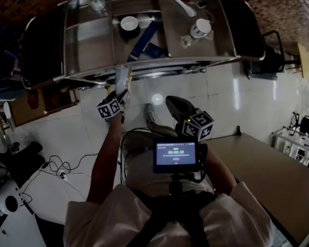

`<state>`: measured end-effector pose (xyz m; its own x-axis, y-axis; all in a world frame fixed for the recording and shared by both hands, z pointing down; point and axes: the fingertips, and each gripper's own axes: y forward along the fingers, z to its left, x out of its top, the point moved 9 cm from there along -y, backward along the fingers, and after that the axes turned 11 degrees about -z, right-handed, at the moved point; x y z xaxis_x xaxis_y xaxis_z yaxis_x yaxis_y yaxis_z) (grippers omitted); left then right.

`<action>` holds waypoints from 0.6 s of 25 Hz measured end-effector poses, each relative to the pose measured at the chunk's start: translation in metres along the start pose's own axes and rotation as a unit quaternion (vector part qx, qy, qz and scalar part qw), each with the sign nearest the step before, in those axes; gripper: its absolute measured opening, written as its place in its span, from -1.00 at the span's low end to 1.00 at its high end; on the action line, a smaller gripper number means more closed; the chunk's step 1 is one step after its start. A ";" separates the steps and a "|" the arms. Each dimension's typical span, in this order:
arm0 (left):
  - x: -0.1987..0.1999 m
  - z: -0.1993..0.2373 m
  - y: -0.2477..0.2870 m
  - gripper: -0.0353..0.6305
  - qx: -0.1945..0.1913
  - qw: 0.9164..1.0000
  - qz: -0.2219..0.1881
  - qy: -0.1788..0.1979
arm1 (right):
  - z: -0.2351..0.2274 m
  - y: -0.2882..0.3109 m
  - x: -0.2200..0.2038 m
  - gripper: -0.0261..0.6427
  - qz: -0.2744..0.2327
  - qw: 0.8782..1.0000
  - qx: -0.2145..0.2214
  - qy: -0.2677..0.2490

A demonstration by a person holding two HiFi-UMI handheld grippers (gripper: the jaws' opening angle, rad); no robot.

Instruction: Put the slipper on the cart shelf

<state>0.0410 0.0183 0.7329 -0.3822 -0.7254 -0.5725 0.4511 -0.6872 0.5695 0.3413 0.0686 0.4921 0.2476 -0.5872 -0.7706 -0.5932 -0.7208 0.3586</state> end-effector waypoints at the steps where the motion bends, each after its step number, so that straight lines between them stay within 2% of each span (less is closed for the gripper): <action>1: 0.005 -0.003 0.013 0.22 0.013 1.000 -0.006 0.000 | -0.013 -0.001 -0.003 -0.88 0.002 1.000 -0.003 0.011; 7: 0.032 -0.014 0.057 0.22 0.076 0.996 -0.005 0.053 | -0.052 -0.001 -0.001 -0.88 -0.006 0.999 -0.013 0.043; 15: 0.061 -0.008 0.088 0.22 0.111 0.989 0.008 0.100 | -0.081 -0.004 0.018 -0.88 -0.018 0.998 -0.018 0.056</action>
<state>0.0635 -0.0865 0.7436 -0.1988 -0.7293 -0.6547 0.2598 -0.6833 0.6823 0.4100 0.0310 0.5200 0.3535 -0.5966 -0.7205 -0.5548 -0.7538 0.3520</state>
